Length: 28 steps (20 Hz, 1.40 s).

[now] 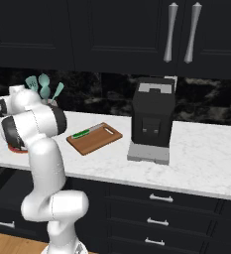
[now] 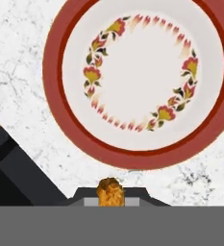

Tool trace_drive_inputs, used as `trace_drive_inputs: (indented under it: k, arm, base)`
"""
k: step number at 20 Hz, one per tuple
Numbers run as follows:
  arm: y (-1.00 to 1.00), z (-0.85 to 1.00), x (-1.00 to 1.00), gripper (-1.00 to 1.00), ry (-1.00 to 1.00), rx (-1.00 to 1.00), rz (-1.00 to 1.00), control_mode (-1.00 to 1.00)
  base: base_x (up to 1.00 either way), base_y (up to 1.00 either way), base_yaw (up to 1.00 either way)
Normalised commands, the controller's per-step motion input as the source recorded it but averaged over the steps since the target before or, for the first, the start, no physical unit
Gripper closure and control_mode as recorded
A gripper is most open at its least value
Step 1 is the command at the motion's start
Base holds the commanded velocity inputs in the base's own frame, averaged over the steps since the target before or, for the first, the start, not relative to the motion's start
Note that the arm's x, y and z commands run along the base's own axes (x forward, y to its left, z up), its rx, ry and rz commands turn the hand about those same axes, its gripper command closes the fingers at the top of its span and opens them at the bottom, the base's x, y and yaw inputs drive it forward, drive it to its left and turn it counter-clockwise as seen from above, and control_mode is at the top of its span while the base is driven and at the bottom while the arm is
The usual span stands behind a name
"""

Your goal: Pick up the knife from the drawer and place it on the cutting board. Then place the meat from the plate to the cutting board.

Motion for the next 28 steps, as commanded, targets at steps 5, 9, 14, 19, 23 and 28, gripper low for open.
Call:
trace_drive_inputs:
  k: [5,9,14,19,23,28]
  arm:
    - [-0.84,0.08,-0.25,1.00,-0.03,0.00,-0.38,-1.00]
    - [-0.92,0.00,-0.01,1.00,-0.10,0.00,-0.41,-1.00]
    - [-0.79,0.03,0.02,1.00,-0.14,0.01,-0.36,-1.00]
    - [-0.70,0.01,0.21,1.00,-0.12,0.05,-0.38,-1.00]
    - [-0.56,0.00,0.45,1.00,-0.02,0.10,-0.34,-1.00]
    - [-0.45,0.00,0.57,1.00,0.00,0.11,-0.27,-1.00]
  base:
    - [0.00,0.00,0.00]
    - [0.00,0.00,0.00]
    - [0.00,0.00,0.00]
    - [0.00,0.00,0.00]
    - [0.00,0.00,0.00]
    - [0.00,0.00,0.00]
